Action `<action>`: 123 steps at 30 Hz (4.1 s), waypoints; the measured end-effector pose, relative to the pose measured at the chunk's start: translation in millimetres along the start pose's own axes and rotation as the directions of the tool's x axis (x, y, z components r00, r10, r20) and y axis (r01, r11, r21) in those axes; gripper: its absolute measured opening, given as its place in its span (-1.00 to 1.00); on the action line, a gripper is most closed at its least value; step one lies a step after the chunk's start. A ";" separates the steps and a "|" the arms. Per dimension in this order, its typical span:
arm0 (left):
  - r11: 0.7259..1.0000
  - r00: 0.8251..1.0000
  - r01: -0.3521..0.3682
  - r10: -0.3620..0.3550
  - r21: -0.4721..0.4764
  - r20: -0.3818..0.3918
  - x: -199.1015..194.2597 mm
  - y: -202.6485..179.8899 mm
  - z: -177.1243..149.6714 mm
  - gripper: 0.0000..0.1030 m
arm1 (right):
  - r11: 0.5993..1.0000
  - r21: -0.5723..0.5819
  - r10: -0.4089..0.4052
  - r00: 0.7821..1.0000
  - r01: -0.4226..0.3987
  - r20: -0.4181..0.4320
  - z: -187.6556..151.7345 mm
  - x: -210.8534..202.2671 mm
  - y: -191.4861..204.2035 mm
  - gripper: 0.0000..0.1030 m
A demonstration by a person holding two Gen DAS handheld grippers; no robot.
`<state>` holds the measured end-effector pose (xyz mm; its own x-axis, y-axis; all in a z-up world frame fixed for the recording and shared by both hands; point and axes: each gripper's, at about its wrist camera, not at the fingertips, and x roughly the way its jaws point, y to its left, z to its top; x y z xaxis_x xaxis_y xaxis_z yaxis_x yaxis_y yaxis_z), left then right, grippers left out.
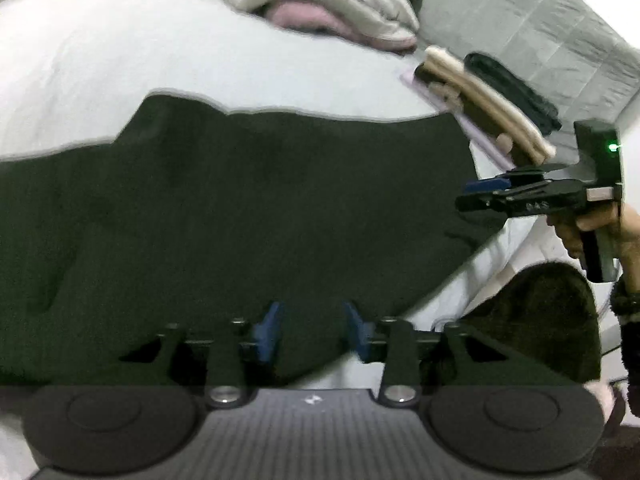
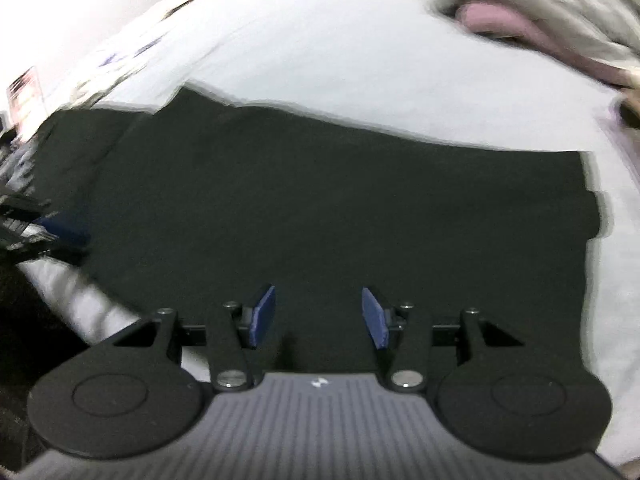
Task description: Fold clothes
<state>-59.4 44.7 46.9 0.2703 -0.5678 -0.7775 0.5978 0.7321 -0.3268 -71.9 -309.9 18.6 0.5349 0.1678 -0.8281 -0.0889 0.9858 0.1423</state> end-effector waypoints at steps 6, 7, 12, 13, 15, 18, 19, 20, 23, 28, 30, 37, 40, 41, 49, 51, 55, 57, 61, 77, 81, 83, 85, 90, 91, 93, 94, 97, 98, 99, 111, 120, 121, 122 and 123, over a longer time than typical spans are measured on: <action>1.000 1.000 0.015 -0.015 0.006 0.000 30.0 -17.5 28.5 0.08 | 0.985 0.132 -0.119 0.992 0.114 0.034 5.6 -9.5 -91.6 -0.01; 1.000 0.999 0.031 -0.031 0.001 -0.006 37.6 -21.2 32.7 0.07 | 0.980 0.165 -0.121 0.992 0.111 0.048 4.3 -10.4 -107.7 -0.01; 0.996 0.997 0.076 -0.074 0.049 -0.037 81.1 -51.7 63.6 0.07 | 0.932 0.362 -0.036 0.992 -0.009 0.117 -2.1 -8.5 -167.4 -0.01; 0.994 0.995 0.089 -0.086 0.062 -0.057 96.8 -61.0 74.3 0.07 | 0.932 0.361 -0.018 0.991 -0.032 0.133 -0.3 -6.5 -169.9 -0.01; 0.992 0.990 0.115 -0.110 0.047 -0.090 118.6 -71.7 87.1 0.07 | 0.948 0.316 -0.006 0.985 -0.049 0.173 7.4 -3.6 -168.0 -0.02; 0.988 0.981 0.155 -0.152 0.014 -0.118 137.8 -79.5 96.1 0.07 | 0.970 0.238 -0.006 0.979 -0.044 0.206 26.6 3.7 -167.9 -0.02; 0.985 0.977 0.171 -0.170 0.000 -0.129 145.0 -82.2 98.6 0.07 | 0.977 0.211 -0.004 0.977 -0.041 0.211 34.9 9.2 -169.7 -0.02; 0.984 0.975 0.176 -0.176 -0.015 -0.133 148.0 -81.7 99.4 0.07 | 0.980 0.195 0.004 0.978 -0.045 0.210 41.6 15.6 -171.9 -0.02; 0.974 0.964 0.203 -0.217 -0.103 -0.152 164.7 -78.3 103.4 0.10 | 0.984 0.165 0.033 0.981 -0.065 0.192 56.6 34.2 -178.3 -0.02; 0.929 0.947 0.251 -0.294 -0.272 -0.127 172.8 -61.3 111.7 0.38 | 0.988 0.114 0.080 0.981 -0.101 0.179 63.1 55.5 -178.2 -0.51; 0.915 0.947 0.258 -0.303 -0.311 -0.107 174.6 -58.8 118.2 0.41 | 0.990 0.068 0.107 0.970 -0.124 0.218 59.0 49.5 -174.2 -0.74; 0.868 0.923 0.349 -0.384 -0.354 -0.034 169.8 -67.5 127.4 0.53 | 0.947 -0.153 0.316 0.907 -0.283 0.279 24.0 -16.1 -144.4 -0.79; 0.838 0.894 0.408 -0.447 -0.363 -0.024 170.6 -76.7 126.9 0.54 | 0.906 -0.253 0.395 0.893 -0.340 0.217 6.7 -35.2 -128.7 -0.79; 0.835 0.891 0.414 -0.454 -0.362 -0.028 172.1 -80.1 126.4 0.54 | 0.897 -0.270 0.409 0.891 -0.351 0.198 2.4 -38.6 -125.0 -0.79; 0.860 0.934 0.281 -0.348 -0.427 -0.086 189.8 -95.3 110.5 -0.78 | 0.833 -0.336 0.481 0.875 -0.439 0.051 -18.1 -46.6 -106.6 -0.79; 0.859 0.940 0.266 -0.332 -0.437 -0.080 189.9 -94.6 106.7 -0.87 | 0.839 -0.317 0.481 0.875 -0.443 0.052 -14.6 -46.7 -109.2 -0.78; 0.889 0.953 0.270 -0.302 -0.369 -0.029 165.6 -100.7 100.2 -0.88 | 0.852 -0.249 0.498 0.860 -0.460 0.116 -5.3 -54.5 -127.0 -0.53; 0.904 0.954 0.282 -0.300 -0.321 -0.005 152.7 -104.7 99.2 -0.88 | 0.859 -0.225 0.497 0.855 -0.461 0.147 1.2 -54.5 -137.5 -0.45; 0.928 0.957 0.282 -0.292 -0.245 -0.004 142.7 -114.0 94.6 -0.88 | 0.868 -0.171 0.493 0.852 -0.466 0.180 22.2 -41.9 -155.2 -0.44; 0.937 0.955 0.278 -0.293 -0.209 -0.040 153.5 -120.2 86.4 -0.88 | 0.778 -0.206 0.554 0.802 -0.594 -0.222 121.3 137.2 -27.1 -0.45; 0.936 0.952 0.288 -0.302 -0.204 -0.042 160.9 -123.5 93.0 -0.88 | 0.758 -0.201 0.577 0.782 -0.621 -0.237 137.3 161.6 -3.6 -0.47; 0.934 0.950 0.295 -0.309 -0.201 -0.043 165.0 -124.0 95.5 -0.88 | 0.756 -0.195 0.585 0.778 -0.625 -0.228 143.7 169.0 2.5 -0.55; 0.933 0.948 0.302 -0.316 -0.197 -0.044 169.0 -124.8 98.1 -0.88 | 0.761 -0.194 0.587 0.784 -0.619 -0.202 148.8 173.2 6.0 -0.57; 0.930 0.943 0.318 -0.330 -0.183 -0.040 176.3 -127.3 110.3 -0.88 | 0.801 -0.184 0.554 0.822 -0.569 -0.131 161.4 169.8 0.9 -0.51; 0.929 0.942 0.323 -0.335 -0.181 -0.037 177.2 -126.3 114.2 -0.88 | 0.811 -0.188 0.543 0.833 -0.553 -0.107 164.3 160.6 -7.0 -0.50; 0.929 0.941 0.327 -0.337 -0.171 -0.031 179.2 -124.8 121.3 -0.88 | 0.830 -0.188 0.522 0.850 -0.525 -0.070 168.2 143.5 -23.9 -0.43; 0.930 0.941 0.329 -0.338 -0.165 -0.026 183.1 -124.3 128.2 -0.87 | 0.845 -0.185 0.503 0.863 -0.502 -0.044 169.4 131.0 -37.0 -0.42; 0.932 0.941 0.329 -0.336 -0.151 -0.023 190.6 -121.9 138.4 -0.86 | 0.902 -0.162 0.413 0.910 -0.401 0.043 166.3 86.1 -83.5 -0.35; 0.934 0.943 0.325 -0.331 -0.148 -0.019 195.3 -121.3 143.8 -0.86 | 0.914 -0.150 0.388 0.919 -0.376 0.063 162.1 74.4 -96.0 -0.30; 0.935 0.945 0.321 -0.327 -0.147 -0.014 199.0 -120.5 147.7 -0.85 | 0.924 -0.138 0.370 0.925 -0.358 0.080 157.8 64.8 -106.3 -0.26; 0.895 0.942 0.332 -0.331 -0.297 0.055 231.9 -95.5 195.8 0.11 | 0.911 0.130 0.357 0.905 -0.392 0.231 67.0 22.9 -195.5 0.21; 0.945 0.967 0.256 -0.251 -0.206 0.049 200.1 -92.1 180.8 0.41 | 0.878 0.210 0.382 0.894 -0.431 0.236 42.2 42.8 -210.1 0.37; 0.949 0.969 0.245 -0.241 -0.200 0.047 196.5 -90.2 176.9 0.41 | 0.873 0.219 0.386 0.891 -0.436 0.237 41.3 45.7 -211.4 0.37; 0.952 0.971 0.238 -0.233 -0.191 0.046 193.3 -88.2 173.1 0.41 | 0.864 0.237 0.389 0.887 -0.445 0.249 40.0 47.4 -214.3 0.37; 0.958 0.974 0.228 -0.223 -0.174 0.046 187.9 -85.2 167.3 0.41 | 0.852 0.258 0.390 0.882 -0.455 0.265 38.5 48.6 -218.1 0.37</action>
<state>66.7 -187.3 18.6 0.1641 -0.7336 -0.6595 0.5025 0.6375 -0.5840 5.8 -516.9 -31.8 0.6595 0.5322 -0.5308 -0.1021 0.7631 0.6382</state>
